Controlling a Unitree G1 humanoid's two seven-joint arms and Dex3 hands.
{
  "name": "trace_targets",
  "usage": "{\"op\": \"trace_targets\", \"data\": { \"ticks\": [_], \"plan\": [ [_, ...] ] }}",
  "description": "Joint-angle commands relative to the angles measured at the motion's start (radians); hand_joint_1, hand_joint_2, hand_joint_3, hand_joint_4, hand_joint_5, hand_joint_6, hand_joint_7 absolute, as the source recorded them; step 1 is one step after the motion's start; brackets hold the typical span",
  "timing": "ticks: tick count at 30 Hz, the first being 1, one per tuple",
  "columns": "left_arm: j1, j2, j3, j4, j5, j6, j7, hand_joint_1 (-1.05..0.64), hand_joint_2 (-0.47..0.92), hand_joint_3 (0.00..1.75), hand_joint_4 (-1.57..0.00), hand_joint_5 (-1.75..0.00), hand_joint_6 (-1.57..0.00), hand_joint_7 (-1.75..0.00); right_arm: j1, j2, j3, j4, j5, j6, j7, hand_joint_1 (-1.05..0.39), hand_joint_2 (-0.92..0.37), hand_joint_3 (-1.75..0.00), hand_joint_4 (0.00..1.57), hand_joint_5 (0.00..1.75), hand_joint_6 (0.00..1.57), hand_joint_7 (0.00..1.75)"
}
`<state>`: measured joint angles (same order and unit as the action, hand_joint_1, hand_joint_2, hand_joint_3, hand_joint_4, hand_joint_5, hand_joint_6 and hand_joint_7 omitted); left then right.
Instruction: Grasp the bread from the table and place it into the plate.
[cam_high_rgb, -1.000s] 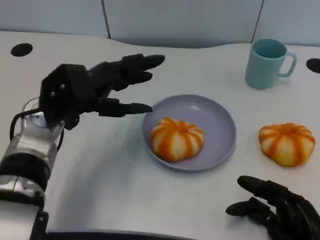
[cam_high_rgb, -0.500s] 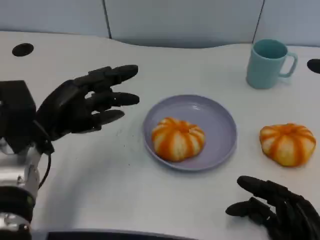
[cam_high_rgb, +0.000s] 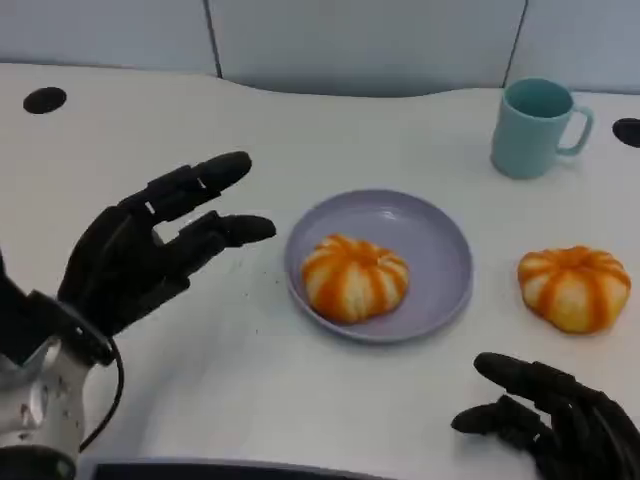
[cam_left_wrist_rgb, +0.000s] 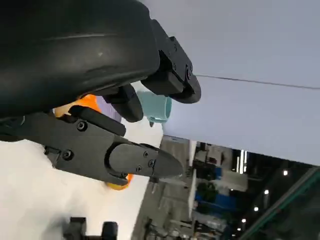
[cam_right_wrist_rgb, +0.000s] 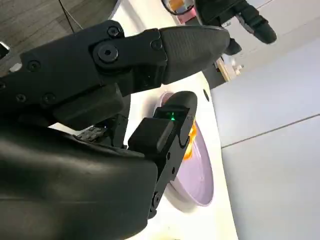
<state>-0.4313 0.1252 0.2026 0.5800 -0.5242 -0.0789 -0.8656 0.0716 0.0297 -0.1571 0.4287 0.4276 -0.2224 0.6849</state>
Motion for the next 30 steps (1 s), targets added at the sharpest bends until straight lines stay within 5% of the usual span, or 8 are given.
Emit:
{"op": "trace_targets", "data": {
  "ticks": [1,14,21,30],
  "plan": [
    [0.065,-0.019,0.032,-0.065,-0.053,0.065,0.013,-0.3,0.91,0.25,-0.43,-0.92,-0.61,-0.14,0.007,-0.017,-0.01,0.013,0.001,0.005,-0.003,-0.74,-0.92,-0.3,0.64,0.97,0.97,0.01],
    [0.182,-0.046,0.08,-0.125,-0.092,0.194,0.069,-0.35,0.9,0.35,-0.35,-1.23,-0.67,-0.27,0.0,-0.022,-0.011,0.019,-0.003,-0.006,0.0,-0.74,-0.92,-0.32,0.62,0.98,0.95,0.0],
    [0.238,-0.071,0.081,-0.152,-0.073,0.195,0.108,-0.36,0.8,0.63,-0.31,-1.47,-0.44,-0.87,-0.005,-0.02,-0.016,0.033,0.007,-0.014,0.013,-0.74,-0.92,-0.32,0.62,0.97,0.95,0.0],
    [0.281,-0.097,0.087,-0.169,-0.09,0.258,0.168,-0.34,0.74,0.78,-0.3,-1.57,-0.35,-1.08,-0.006,-0.02,-0.02,0.043,0.002,-0.021,0.008,-0.75,-0.92,-0.31,0.62,0.97,0.96,0.01]
  ]
}}
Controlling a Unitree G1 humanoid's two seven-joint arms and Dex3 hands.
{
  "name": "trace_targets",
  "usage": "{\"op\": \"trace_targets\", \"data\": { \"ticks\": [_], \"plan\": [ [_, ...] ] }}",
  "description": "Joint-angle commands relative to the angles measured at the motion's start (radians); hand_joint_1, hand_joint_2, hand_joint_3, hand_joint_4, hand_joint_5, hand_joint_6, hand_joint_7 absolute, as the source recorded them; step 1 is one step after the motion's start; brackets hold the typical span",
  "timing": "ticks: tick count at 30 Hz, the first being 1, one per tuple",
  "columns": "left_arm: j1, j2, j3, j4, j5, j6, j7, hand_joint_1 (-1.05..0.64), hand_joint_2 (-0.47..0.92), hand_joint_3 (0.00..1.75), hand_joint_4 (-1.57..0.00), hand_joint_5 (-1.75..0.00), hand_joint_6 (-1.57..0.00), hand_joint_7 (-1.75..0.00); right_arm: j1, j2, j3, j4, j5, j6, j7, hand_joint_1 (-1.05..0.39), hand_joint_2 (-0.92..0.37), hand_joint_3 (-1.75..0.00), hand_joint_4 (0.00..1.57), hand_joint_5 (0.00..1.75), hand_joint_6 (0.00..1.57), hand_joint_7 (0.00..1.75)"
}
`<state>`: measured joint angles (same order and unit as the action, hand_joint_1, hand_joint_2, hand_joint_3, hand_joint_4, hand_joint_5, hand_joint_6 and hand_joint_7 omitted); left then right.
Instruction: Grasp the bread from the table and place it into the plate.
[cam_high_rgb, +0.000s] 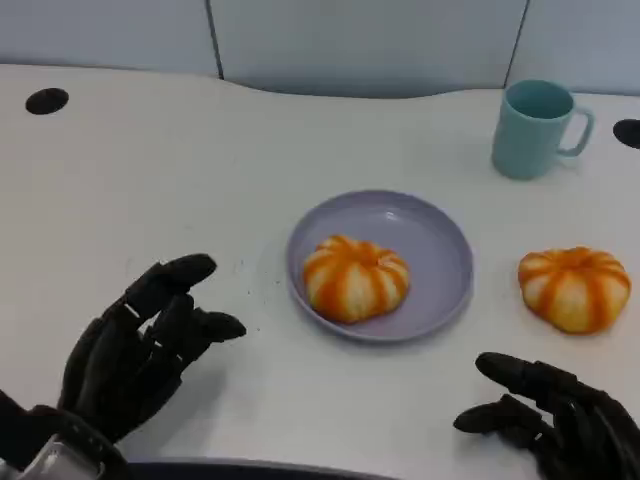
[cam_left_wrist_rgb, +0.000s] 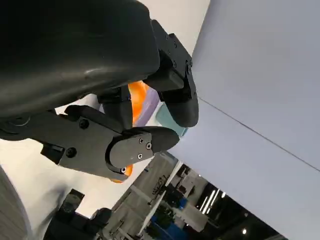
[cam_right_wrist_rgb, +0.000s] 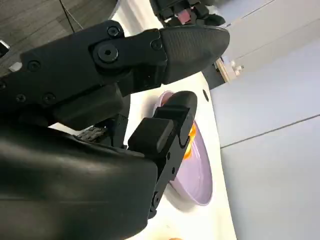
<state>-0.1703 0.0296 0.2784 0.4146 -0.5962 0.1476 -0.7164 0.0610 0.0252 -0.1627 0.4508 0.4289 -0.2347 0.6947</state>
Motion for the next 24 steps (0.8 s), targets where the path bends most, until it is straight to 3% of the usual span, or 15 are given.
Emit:
{"op": "trace_targets", "data": {
  "ticks": [1,9,15,24],
  "plan": [
    [0.024,-0.007,0.014,-0.002,-0.022,0.04,0.024,-0.33,0.74,0.79,-0.3,-1.57,-0.36,-1.08,0.003,-0.017,-0.015,0.027,0.001,-0.013,0.001,-0.76,-0.92,-0.31,0.61,0.97,0.95,0.0],
    [0.034,-0.029,0.036,0.008,-0.03,0.075,0.049,-0.33,0.72,0.79,-0.4,-1.51,-0.39,-1.07,-0.008,-0.016,-0.032,0.053,0.009,-0.018,0.008,-0.75,-0.92,-0.29,0.61,0.96,0.95,0.0],
    [0.048,-0.026,0.019,0.029,0.042,-0.024,0.058,-0.31,0.72,0.8,-0.45,-1.5,-0.4,-1.07,-0.022,-0.02,-0.042,0.074,0.005,-0.027,0.017,-0.76,-0.92,-0.28,0.61,0.96,0.95,0.0],
    [0.102,-0.048,-0.007,0.007,0.121,-0.134,0.127,-0.31,0.71,0.78,-0.39,-1.67,-0.46,-1.23,-0.028,-0.02,-0.043,0.09,-0.008,-0.063,0.016,-0.75,-0.92,-0.31,0.62,0.96,0.95,0.0]
  ]
}}
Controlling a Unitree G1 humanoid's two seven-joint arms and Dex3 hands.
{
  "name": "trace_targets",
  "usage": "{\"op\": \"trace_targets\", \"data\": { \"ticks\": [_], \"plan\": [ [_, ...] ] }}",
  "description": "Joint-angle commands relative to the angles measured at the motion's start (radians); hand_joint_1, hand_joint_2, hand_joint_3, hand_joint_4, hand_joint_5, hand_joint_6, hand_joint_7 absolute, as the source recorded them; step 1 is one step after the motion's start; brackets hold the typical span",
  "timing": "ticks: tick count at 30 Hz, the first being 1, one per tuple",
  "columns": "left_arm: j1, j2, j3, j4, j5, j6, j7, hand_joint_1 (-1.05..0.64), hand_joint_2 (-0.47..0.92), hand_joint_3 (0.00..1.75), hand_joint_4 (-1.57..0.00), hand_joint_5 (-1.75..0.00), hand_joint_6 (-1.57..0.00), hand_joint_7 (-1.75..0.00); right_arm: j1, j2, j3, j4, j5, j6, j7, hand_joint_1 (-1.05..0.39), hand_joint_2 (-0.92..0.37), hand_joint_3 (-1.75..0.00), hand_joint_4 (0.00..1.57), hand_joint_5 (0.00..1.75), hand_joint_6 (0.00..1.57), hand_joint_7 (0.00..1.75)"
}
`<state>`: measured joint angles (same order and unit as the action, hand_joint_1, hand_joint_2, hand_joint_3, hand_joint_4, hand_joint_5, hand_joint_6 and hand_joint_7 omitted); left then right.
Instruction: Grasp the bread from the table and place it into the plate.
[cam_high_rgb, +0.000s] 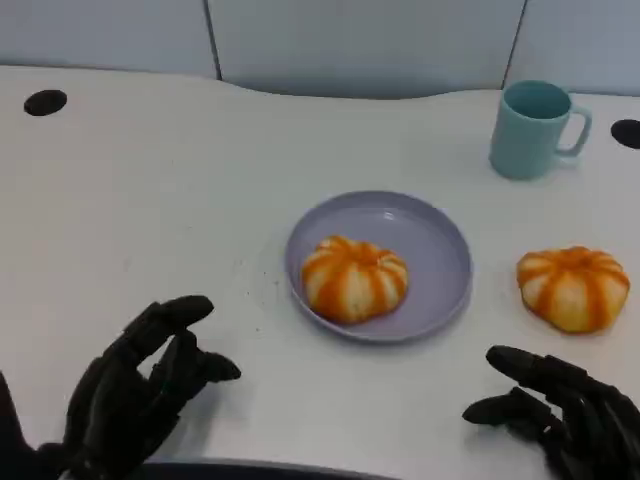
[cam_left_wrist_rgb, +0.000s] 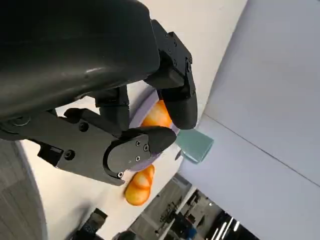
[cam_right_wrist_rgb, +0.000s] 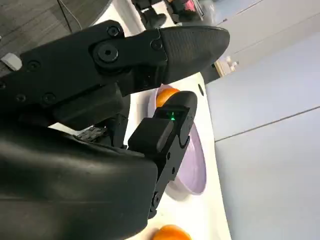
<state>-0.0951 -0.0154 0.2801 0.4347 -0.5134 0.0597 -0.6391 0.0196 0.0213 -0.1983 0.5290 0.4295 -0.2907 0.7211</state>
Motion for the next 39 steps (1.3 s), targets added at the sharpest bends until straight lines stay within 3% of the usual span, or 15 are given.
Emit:
{"op": "trace_targets", "data": {
  "ticks": [1,8,24,39],
  "plan": [
    [0.033,-0.005,-0.016,-0.018,0.061,-0.069,0.073,-0.32,0.72,0.75,-0.39,-1.67,-0.47,-1.24,0.015,-0.014,-0.008,0.01,-0.008,-0.007,-0.013,-0.75,-0.92,-0.31,0.61,0.96,0.94,0.0],
    [0.077,-0.008,-0.061,-0.074,0.163,-0.15,0.172,-0.35,0.78,0.67,-0.36,-1.68,-0.45,-1.27,0.026,-0.017,-0.004,-0.005,-0.01,0.002,-0.018,-0.73,-0.92,-0.32,0.6,0.95,0.93,0.0],
    [0.023,-0.004,-0.063,0.026,0.152,-0.248,0.148,-0.35,0.82,0.56,-0.38,-1.67,-0.48,-1.18,-0.002,-0.045,-0.014,0.043,-0.002,-0.009,0.015,-0.74,-0.92,-0.33,0.6,0.97,0.94,0.01],
    [0.009,0.0,-0.068,0.053,0.149,-0.261,0.156,-0.36,0.77,0.67,-0.35,-1.7,-0.44,-1.28,-0.028,-0.039,-0.024,0.098,-0.015,-0.055,0.024,-0.74,-0.92,-0.33,0.58,0.94,0.92,0.0]
  ]
}}
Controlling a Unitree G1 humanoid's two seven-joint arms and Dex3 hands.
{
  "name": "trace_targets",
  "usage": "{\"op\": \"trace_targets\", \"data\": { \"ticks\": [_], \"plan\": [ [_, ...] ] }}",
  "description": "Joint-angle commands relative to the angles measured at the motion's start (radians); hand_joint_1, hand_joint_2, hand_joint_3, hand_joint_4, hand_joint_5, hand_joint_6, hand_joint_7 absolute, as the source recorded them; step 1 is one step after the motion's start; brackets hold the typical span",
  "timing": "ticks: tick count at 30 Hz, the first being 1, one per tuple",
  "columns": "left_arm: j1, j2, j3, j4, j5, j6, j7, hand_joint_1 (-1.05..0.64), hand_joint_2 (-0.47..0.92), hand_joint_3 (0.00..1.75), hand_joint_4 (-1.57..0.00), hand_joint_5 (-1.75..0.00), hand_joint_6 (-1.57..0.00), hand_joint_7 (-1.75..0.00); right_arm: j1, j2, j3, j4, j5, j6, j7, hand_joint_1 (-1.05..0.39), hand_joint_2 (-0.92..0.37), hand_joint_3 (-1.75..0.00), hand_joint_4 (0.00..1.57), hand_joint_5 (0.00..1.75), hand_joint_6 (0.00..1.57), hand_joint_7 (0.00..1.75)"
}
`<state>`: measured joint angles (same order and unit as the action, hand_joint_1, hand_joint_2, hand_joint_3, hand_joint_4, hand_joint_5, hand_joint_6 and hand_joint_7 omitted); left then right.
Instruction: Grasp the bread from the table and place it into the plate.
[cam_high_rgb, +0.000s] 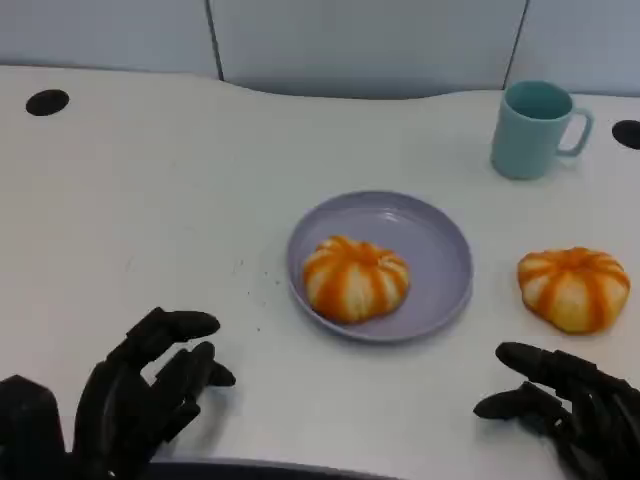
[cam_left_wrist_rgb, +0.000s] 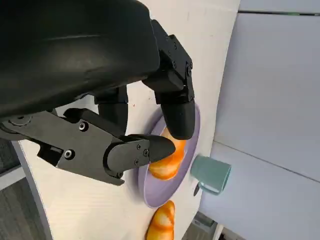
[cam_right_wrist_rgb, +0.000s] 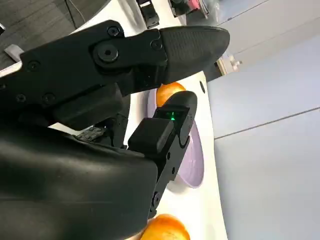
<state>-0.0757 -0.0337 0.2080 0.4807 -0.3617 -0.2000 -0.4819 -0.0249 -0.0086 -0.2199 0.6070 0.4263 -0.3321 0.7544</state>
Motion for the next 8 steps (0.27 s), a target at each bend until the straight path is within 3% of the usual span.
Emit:
{"op": "trace_targets", "data": {
  "ticks": [1,8],
  "plan": [
    [-0.01,0.018,0.005,0.005,-0.004,0.001,0.0,-0.36,0.76,0.69,-0.35,-1.7,-0.45,-1.27,0.018,-0.007,-0.002,0.016,-0.012,-0.013,-0.013,-0.74,-0.92,-0.34,0.59,0.95,0.92,0.0],
    [-0.007,0.019,0.009,-0.002,-0.008,0.002,0.002,-0.35,0.74,0.75,-0.35,-1.7,-0.44,-1.28,0.025,-0.002,0.002,0.001,-0.008,-0.004,-0.017,-0.73,-0.92,-0.34,0.6,0.96,0.92,0.0]
  ]
}}
